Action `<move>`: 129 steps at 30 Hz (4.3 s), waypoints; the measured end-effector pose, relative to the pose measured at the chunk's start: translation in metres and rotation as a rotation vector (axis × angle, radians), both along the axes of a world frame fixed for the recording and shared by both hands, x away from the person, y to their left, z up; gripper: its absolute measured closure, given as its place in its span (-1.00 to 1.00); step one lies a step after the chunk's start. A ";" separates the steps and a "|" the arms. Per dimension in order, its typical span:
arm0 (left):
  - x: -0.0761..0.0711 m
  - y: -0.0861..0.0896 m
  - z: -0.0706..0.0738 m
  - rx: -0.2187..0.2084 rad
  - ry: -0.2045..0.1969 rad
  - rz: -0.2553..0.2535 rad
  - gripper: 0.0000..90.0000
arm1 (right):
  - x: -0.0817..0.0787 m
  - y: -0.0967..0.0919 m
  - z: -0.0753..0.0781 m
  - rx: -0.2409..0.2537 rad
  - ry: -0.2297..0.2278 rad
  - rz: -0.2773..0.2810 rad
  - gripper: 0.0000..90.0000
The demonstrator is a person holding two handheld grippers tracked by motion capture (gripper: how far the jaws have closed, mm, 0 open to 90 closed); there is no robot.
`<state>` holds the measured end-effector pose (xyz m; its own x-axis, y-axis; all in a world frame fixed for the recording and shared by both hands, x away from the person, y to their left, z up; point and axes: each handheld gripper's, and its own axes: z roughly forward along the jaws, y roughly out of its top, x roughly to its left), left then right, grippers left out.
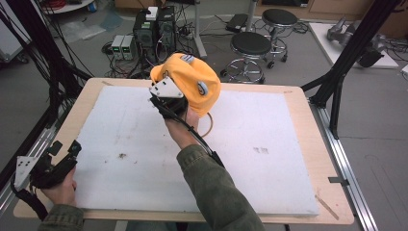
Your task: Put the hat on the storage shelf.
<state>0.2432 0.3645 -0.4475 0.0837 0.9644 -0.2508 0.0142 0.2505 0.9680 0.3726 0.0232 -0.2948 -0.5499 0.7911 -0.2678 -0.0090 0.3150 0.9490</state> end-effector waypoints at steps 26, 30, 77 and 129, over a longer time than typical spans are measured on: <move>0.004 0.001 -0.001 -0.012 0.000 0.000 -0.32 | 0.008 0.005 -0.013 -0.087 0.128 -0.023 0.40; 0.004 0.001 -0.001 -0.010 0.002 -0.001 -0.32 | 0.000 0.006 -0.007 -0.080 0.084 -0.020 0.23; 0.005 -0.018 0.003 0.083 -0.005 -0.059 -0.33 | -0.055 -0.124 0.044 0.324 -0.175 -0.057 -0.72; -0.003 -0.015 0.003 0.058 -0.003 -0.033 -0.33 | -0.116 -0.320 -0.071 0.307 0.032 -0.474 -0.72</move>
